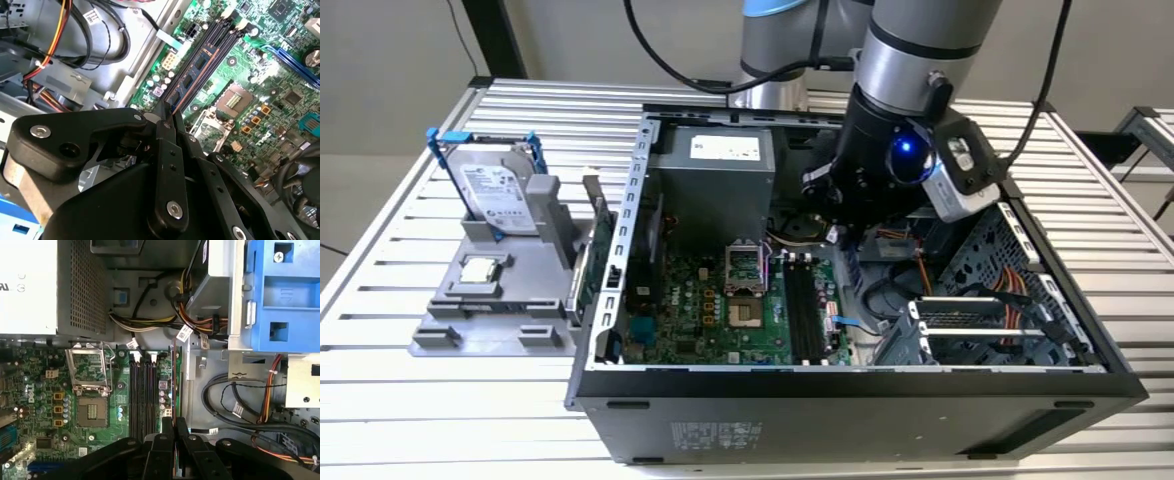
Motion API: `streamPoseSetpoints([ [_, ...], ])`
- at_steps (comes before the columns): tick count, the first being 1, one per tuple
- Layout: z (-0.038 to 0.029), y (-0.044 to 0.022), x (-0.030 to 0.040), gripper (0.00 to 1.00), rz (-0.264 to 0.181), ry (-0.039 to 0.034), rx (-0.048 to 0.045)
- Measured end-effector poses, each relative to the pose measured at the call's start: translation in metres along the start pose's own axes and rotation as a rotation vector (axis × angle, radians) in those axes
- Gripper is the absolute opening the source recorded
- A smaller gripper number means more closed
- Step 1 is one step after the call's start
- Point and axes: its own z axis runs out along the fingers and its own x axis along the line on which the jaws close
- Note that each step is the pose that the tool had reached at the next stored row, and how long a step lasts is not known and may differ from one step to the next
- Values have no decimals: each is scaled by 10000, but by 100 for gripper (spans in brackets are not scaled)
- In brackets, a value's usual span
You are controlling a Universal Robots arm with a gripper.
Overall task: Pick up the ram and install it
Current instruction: 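Insert the ram into the slot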
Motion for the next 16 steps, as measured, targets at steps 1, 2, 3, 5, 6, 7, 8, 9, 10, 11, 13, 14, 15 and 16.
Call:
streamPoseSetpoints([
  [1,6,-5,5,0,0,0,-1],
  [2,12,-11,11,0,1,0,-2],
  [3,15,-18,19,0,1,0,1],
  [5,20,-34,31,0,0,0,0],
  [6,26,-37,36,0,0,0,-1],
  [7,33,-39,40,0,0,0,-2],
  [8,41,-41,44,0,0,0,-2],
  [9,48,-44,46,0,0,0,0],
  [10,55,-46,48,0,-1,0,-1],
  [11,67,-47,51,0,0,0,0],
  [13,93,-49,55,0,0,0,-1],
  [14,104,-50,57,0,0,0,0],
  [15,116,-51,60,0,1,0,0],
  [16,135,-53,64,0,1,0,-1],
])
